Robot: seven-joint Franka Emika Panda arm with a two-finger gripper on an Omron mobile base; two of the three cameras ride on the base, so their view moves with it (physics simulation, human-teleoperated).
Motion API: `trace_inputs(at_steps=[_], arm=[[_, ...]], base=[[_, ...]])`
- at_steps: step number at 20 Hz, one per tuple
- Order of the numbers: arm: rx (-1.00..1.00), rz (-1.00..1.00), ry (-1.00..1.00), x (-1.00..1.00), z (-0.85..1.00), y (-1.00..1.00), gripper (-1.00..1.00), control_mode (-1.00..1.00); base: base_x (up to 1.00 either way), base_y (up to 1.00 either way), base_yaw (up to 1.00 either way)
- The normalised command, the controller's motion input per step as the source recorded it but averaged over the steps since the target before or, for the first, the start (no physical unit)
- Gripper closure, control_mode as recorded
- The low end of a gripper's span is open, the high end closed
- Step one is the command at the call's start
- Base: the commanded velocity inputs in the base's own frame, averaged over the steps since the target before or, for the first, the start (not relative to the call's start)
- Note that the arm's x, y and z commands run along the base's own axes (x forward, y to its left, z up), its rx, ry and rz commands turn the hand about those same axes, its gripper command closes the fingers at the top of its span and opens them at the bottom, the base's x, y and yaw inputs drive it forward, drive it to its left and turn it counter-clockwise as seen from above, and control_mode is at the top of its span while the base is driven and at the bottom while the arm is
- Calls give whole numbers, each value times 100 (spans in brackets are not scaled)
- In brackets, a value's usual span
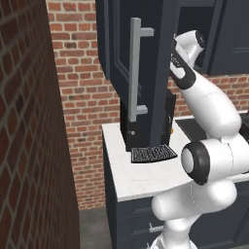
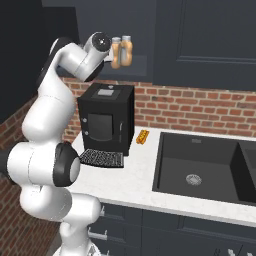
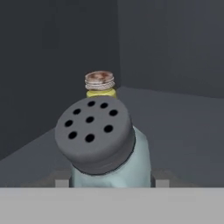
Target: Put the shaker and condiment bottle from the counter next to their counterparts in the cabinet.
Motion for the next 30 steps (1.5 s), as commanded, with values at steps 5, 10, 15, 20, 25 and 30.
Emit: trace_inputs(at_steps=[5, 10, 15, 20, 25, 30], arm=[[0, 0, 8, 20, 0, 1, 100, -100], [2, 0, 7, 5, -9, 1, 100, -100], [6, 0, 3, 0, -24, 2, -100, -100], [8, 0, 0, -18, -39, 0, -100, -100], [7, 0, 0, -25, -19, 0, -100, -100], [4, -1, 0, -31, 0, -6, -100, -100]], base=[[0, 0, 0], [0, 0, 0], [0, 0, 0], [0, 0, 0], [0, 0, 0], [0, 0, 0]])
